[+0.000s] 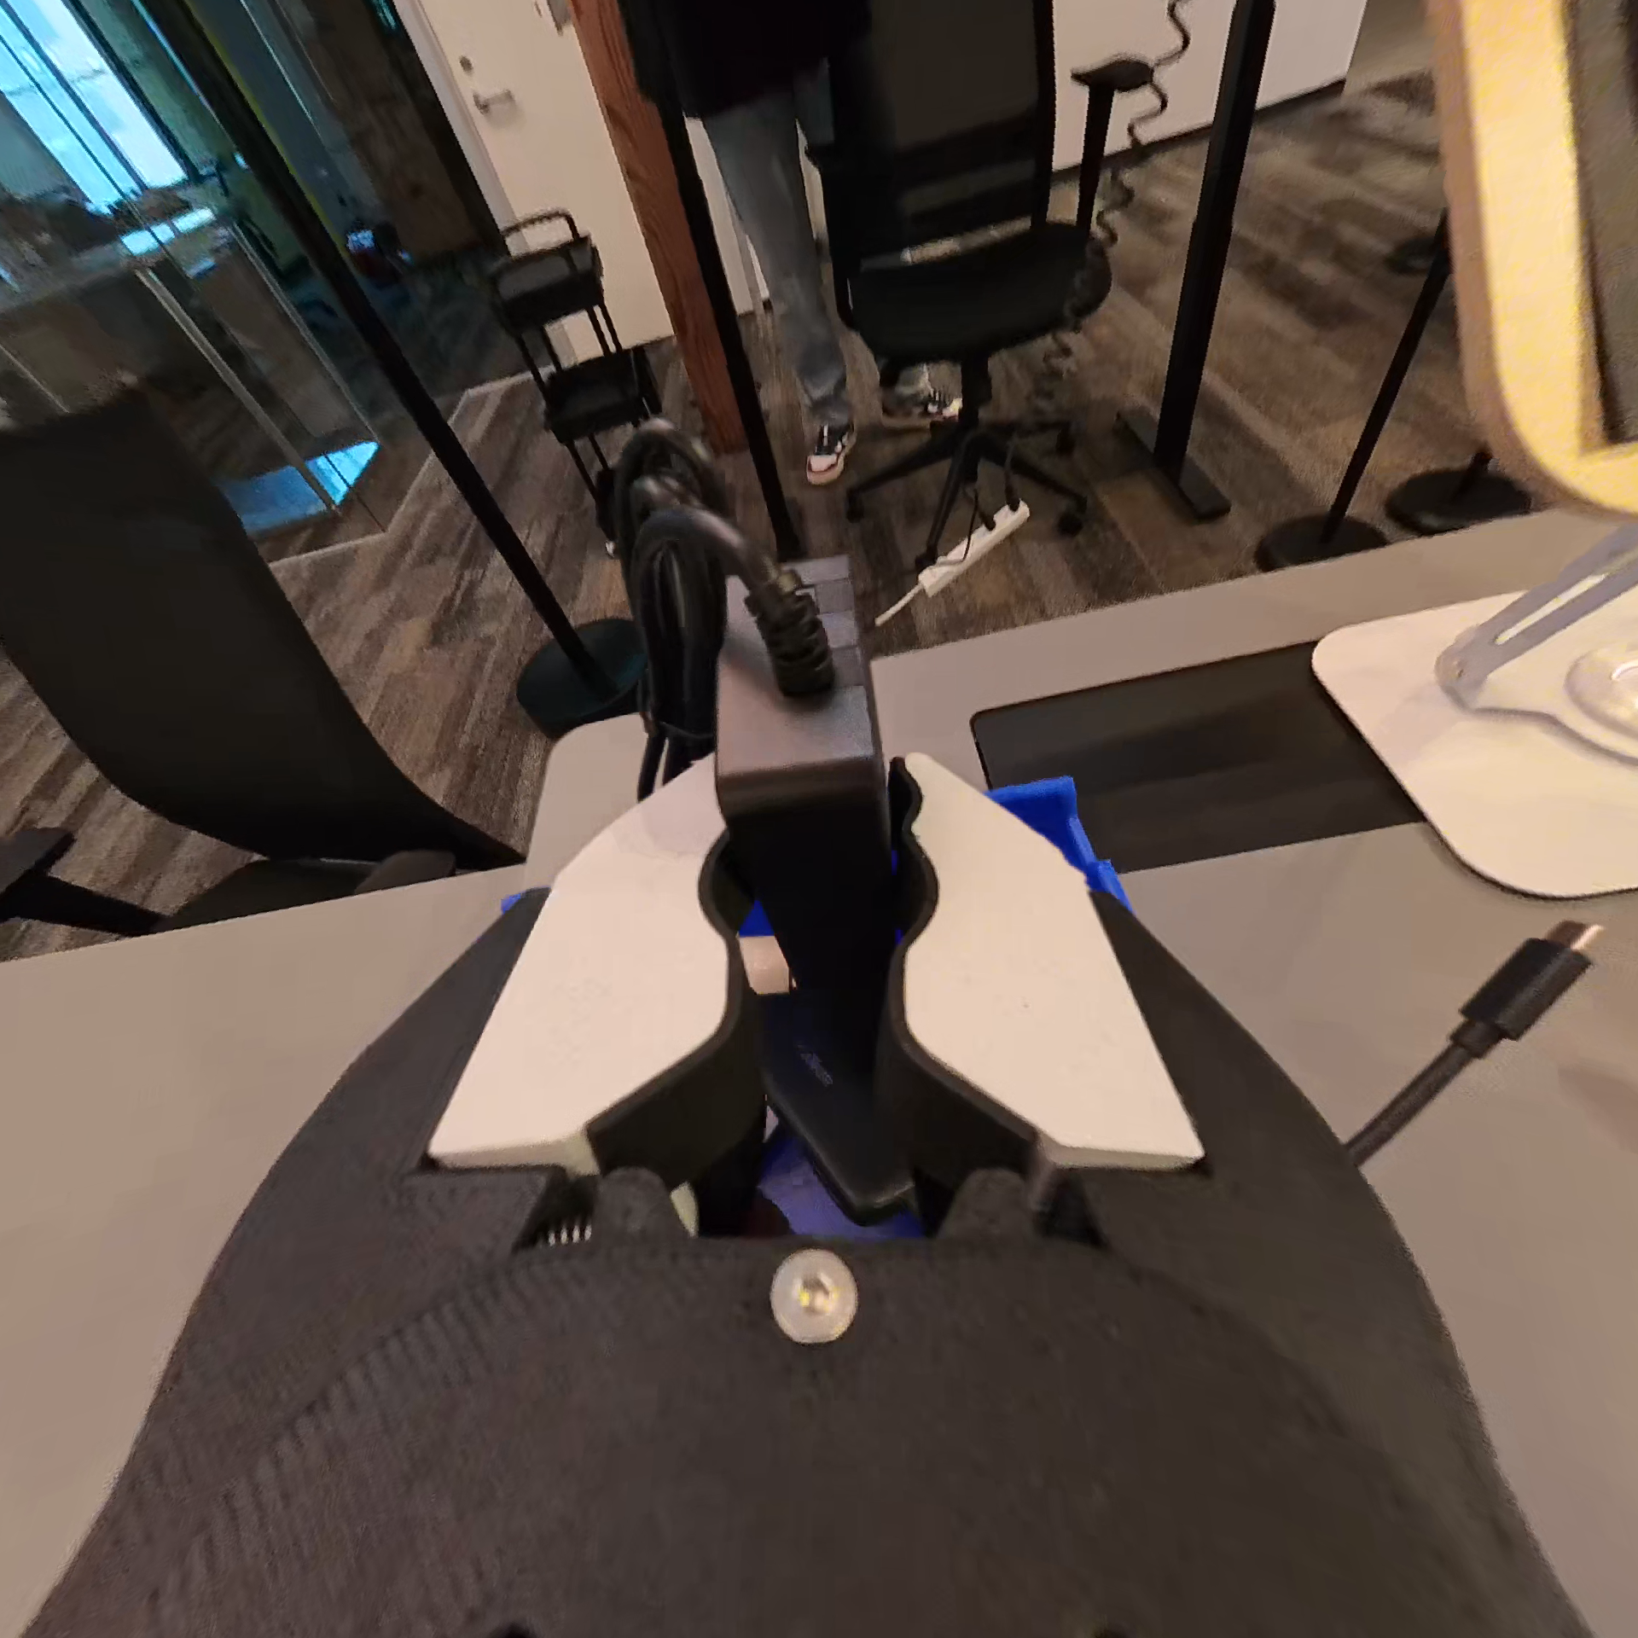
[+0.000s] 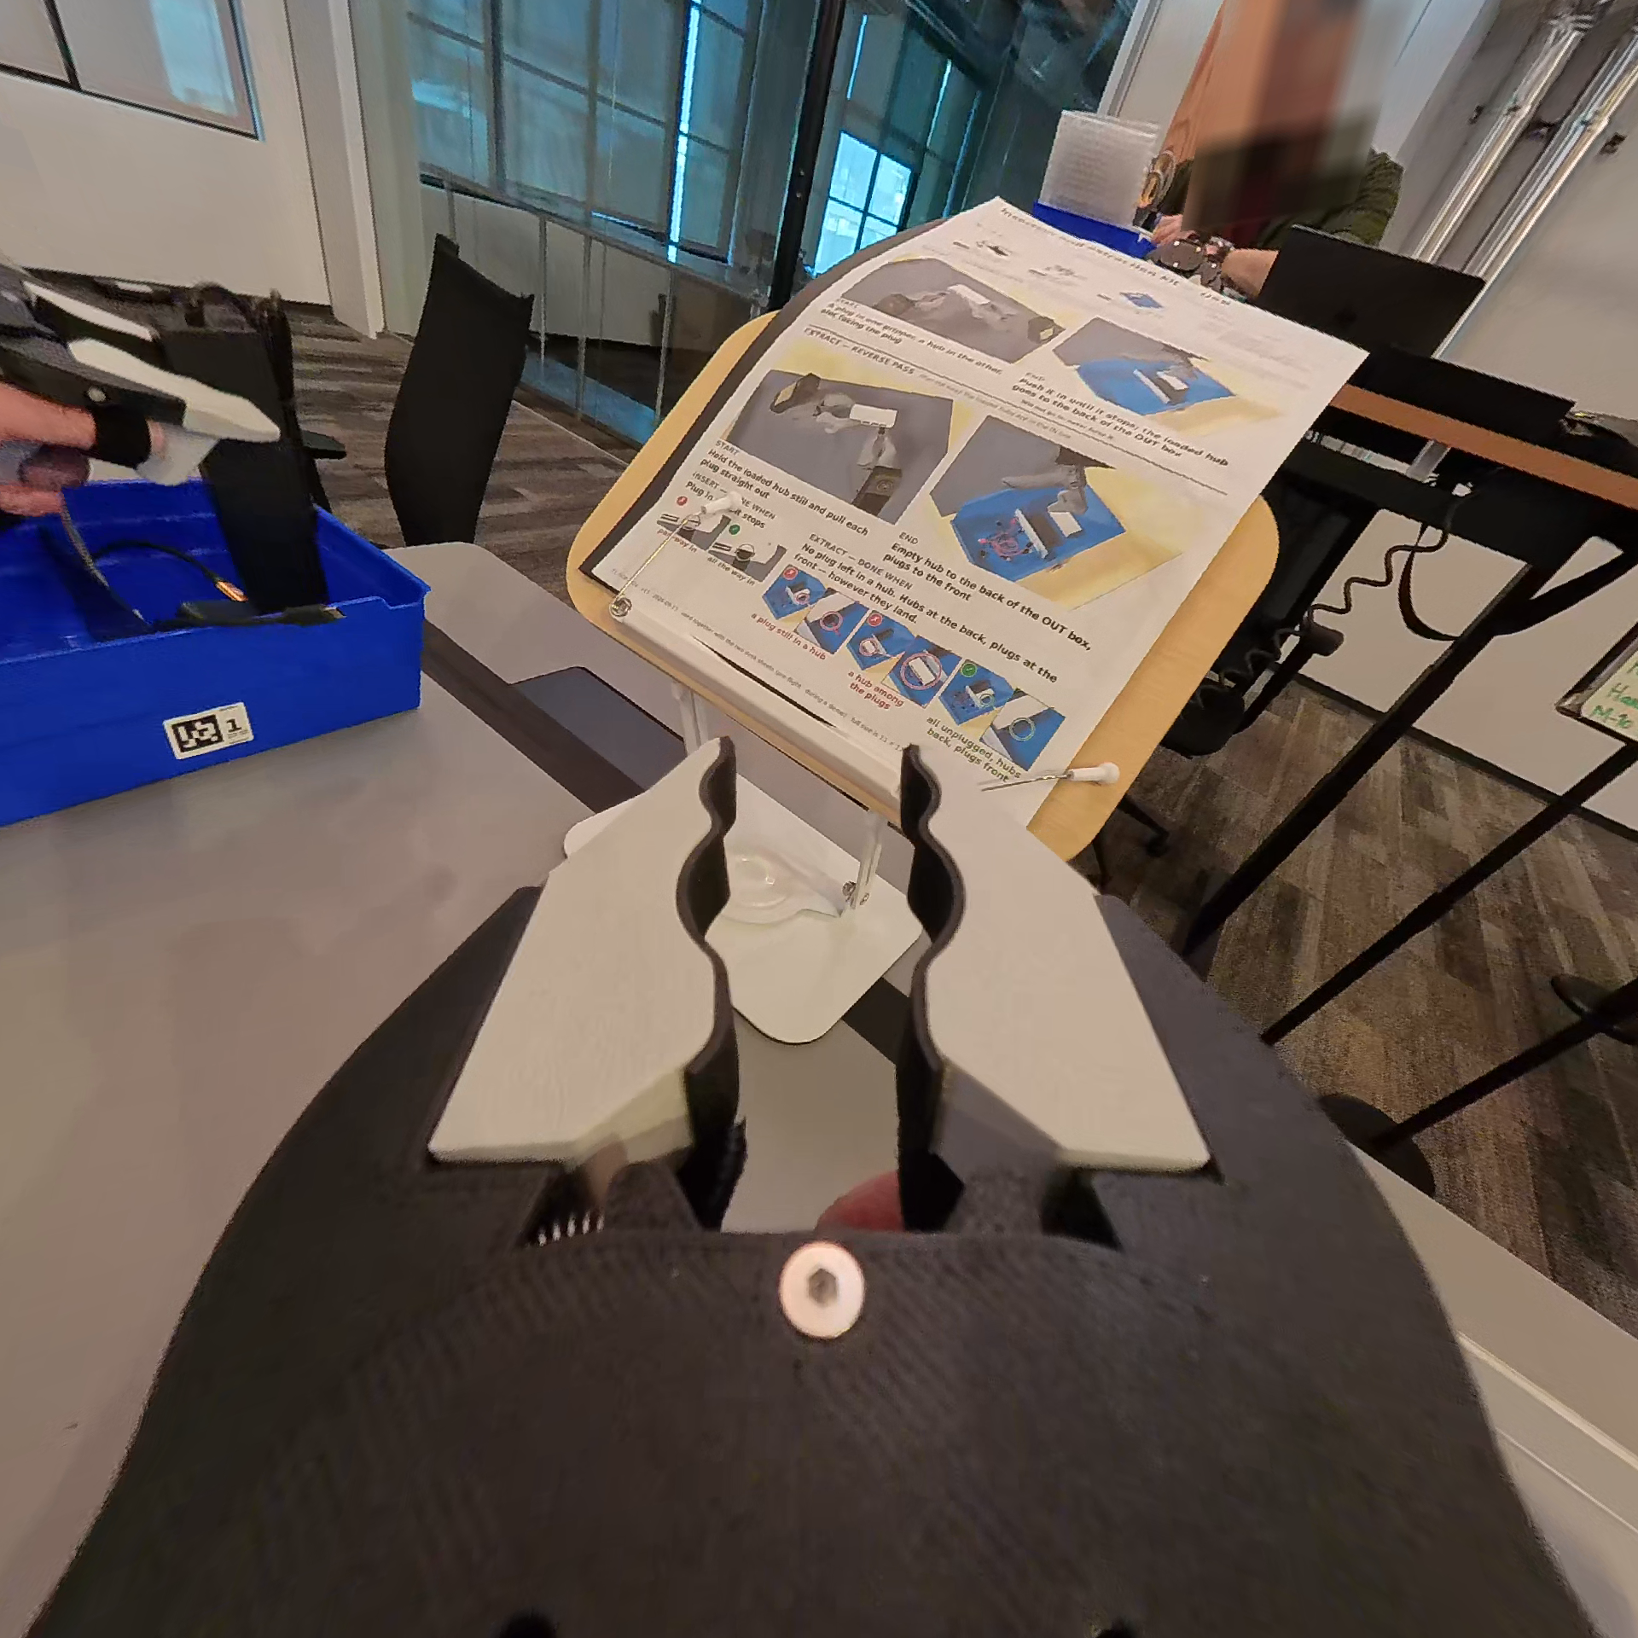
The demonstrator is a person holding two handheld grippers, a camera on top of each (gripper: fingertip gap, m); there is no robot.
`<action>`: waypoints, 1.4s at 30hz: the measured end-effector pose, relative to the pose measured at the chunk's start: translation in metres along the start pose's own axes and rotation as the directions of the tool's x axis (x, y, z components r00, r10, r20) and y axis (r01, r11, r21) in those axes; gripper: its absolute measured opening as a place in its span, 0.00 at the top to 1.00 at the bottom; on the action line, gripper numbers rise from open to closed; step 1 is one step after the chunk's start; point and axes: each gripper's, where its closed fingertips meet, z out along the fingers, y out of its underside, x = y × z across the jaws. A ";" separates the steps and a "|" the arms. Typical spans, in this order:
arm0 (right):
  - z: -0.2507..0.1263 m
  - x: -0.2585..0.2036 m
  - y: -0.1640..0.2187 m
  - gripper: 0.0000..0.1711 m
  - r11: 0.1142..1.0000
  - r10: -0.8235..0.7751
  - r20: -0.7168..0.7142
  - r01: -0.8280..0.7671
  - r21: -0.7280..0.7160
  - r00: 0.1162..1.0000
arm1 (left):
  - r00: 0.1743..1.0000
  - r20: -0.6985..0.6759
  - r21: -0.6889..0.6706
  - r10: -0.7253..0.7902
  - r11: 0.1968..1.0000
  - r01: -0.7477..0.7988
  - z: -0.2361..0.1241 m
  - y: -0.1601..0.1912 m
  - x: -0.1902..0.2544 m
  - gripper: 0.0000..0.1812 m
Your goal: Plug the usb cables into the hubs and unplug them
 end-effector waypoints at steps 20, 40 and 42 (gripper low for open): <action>0.009 -0.047 0.004 0.77 0.990 -0.140 0.153 0.144 -0.011 0.978 | 0.935 -0.108 0.485 0.337 0.839 -0.246 -0.124 -0.120 0.085 0.84; -0.025 -0.181 -0.007 0.70 0.963 -0.268 0.670 0.169 0.211 0.693 | 0.509 -0.686 0.594 0.520 0.804 -0.020 -0.213 -0.113 0.283 0.84; -0.022 -0.187 -0.004 0.70 0.964 -0.265 0.677 0.176 0.199 0.686 | 0.472 -0.717 0.582 0.514 0.813 -0.002 -0.214 -0.109 0.293 0.84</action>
